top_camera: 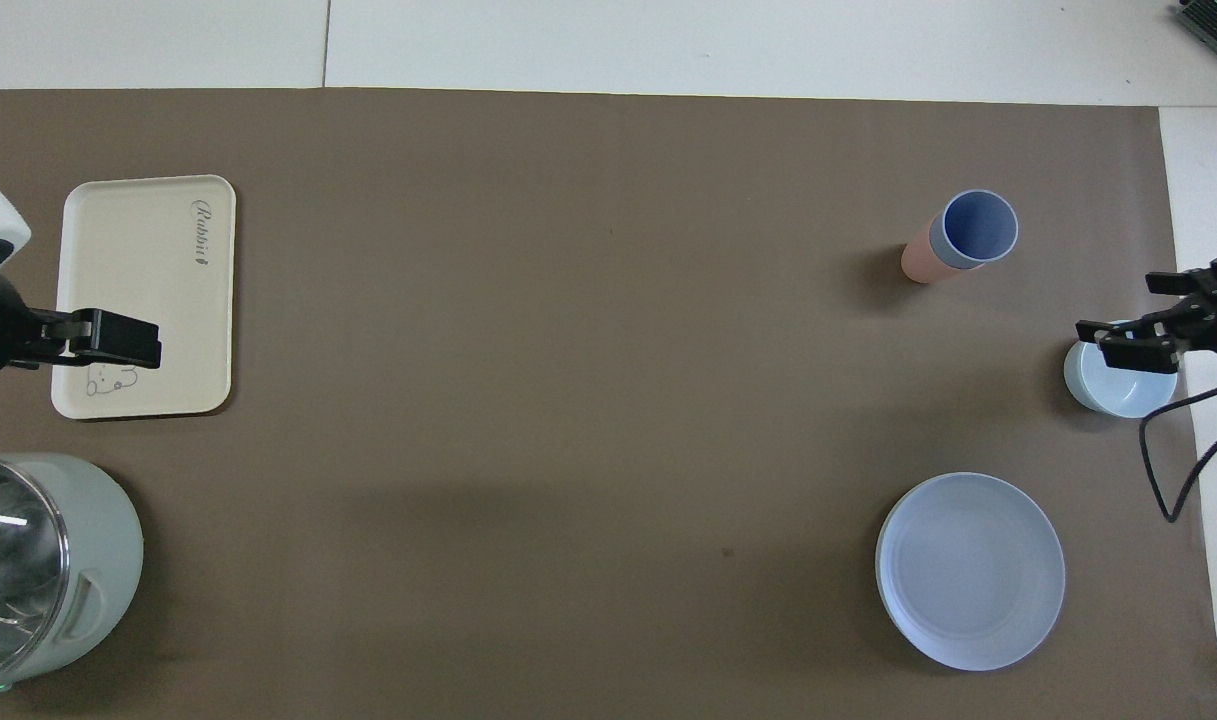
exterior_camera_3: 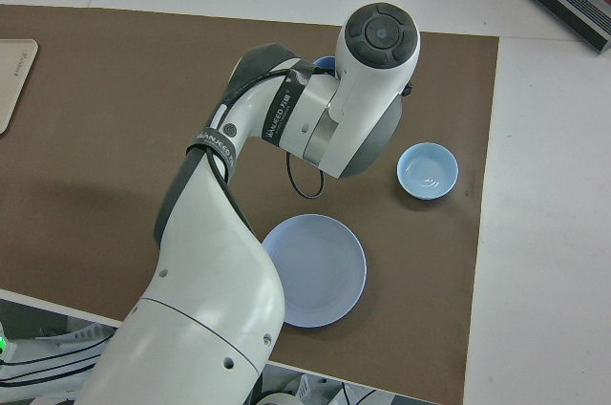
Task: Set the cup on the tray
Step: 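Move the right gripper to the stacked pink and blue cups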
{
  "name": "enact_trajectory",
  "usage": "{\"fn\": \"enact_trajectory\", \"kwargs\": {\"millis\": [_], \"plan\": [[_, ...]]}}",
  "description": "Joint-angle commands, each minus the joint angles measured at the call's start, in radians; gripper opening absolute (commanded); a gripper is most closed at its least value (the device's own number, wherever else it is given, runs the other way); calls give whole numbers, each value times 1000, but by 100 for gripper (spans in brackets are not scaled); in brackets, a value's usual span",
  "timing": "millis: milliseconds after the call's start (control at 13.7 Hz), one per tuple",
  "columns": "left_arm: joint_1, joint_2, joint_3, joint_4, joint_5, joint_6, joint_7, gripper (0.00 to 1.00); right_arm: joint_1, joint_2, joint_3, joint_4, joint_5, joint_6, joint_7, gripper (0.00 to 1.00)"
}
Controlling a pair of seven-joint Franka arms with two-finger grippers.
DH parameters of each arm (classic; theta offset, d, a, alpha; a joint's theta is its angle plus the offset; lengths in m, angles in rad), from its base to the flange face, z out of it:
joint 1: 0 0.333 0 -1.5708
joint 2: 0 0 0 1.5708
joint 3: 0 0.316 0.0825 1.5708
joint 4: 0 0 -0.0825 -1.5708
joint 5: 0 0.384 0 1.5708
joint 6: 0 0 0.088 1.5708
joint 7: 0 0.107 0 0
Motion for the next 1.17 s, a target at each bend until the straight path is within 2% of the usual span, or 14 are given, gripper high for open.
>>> {"fn": "enact_trajectory", "kwargs": {"millis": [0, 292, 438, 583, 729, 1094], "plan": [[3, -19, 3, -15, -8, -3, 10, 100, -8, 151, 6, 12, 280, 110, -294, 100], [4, -19, 3, -15, -8, -3, 13, 100, -11, 266, 9, 20, 647, 109, -661, 100], [3, -19, 3, -15, -8, -1, 13, 100, -13, 344, 10, 65, 823, 68, -857, 100], [3, -19, 3, -15, -8, -3, 13, 100, -22, 372, 9, 69, 866, 18, -898, 100], [3, -19, 3, -15, -8, -3, 15, 100, -19, 372, 10, 69, 869, 3, -901, 100], [3, -19, 5, -15, -8, -7, 12, 100, -11, 384, 12, 67, 988, -32, -956, 100]]}}
